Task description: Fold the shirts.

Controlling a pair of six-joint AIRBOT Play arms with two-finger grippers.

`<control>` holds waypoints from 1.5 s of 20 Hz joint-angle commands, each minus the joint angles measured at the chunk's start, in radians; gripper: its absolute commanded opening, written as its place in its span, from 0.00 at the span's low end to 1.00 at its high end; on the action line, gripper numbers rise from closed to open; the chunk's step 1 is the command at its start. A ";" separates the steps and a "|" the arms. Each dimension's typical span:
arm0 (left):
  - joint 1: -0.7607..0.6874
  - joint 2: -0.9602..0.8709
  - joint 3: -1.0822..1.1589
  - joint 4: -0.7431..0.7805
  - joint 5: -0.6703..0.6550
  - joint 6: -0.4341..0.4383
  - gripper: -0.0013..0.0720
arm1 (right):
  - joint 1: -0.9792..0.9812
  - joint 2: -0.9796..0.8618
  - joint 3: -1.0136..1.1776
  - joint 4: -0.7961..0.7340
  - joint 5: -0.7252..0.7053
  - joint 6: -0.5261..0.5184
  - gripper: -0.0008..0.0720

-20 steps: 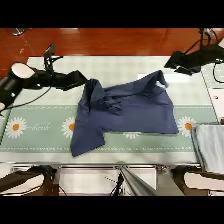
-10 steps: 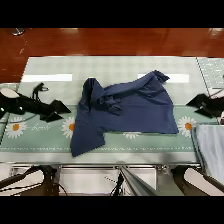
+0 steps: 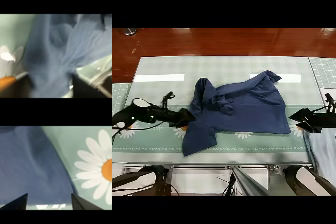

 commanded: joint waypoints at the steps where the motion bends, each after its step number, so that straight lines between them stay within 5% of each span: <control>1: -0.060 -0.013 -0.003 -0.016 -0.011 0.066 0.04 | -0.002 -0.018 -0.011 -0.125 0.010 0.090 0.86; 8: -0.051 -0.013 -0.003 -0.027 -0.026 0.065 0.04 | 0.000 -0.166 -0.011 0.018 0.019 0.030 0.86; 14: -0.051 -0.013 -0.003 -0.090 -0.024 0.065 0.04 | 0.200 -0.237 0.007 0.127 -0.124 0.009 0.85; 15: -0.051 -0.013 -0.003 -0.090 -0.027 0.065 0.04 | 0.232 -0.248 0.024 0.126 -0.131 0.011 0.76; 17: -0.051 -0.013 -0.002 -0.090 -0.027 0.065 0.04 | 0.286 -0.269 0.063 0.127 -0.110 -0.001 0.08; 22: -0.050 0.060 0.197 -0.111 -0.093 0.065 0.04 | 0.367 -0.264 0.391 0.118 0.068 0.005 0.04; 27: -0.043 0.210 0.762 -0.163 -0.014 0.057 0.04 | 0.405 -0.236 1.094 0.108 0.055 0.150 0.04; 30: -0.026 0.229 1.138 0.007 -0.058 -0.140 0.04 | 0.405 -0.214 1.464 0.036 0.132 0.187 0.04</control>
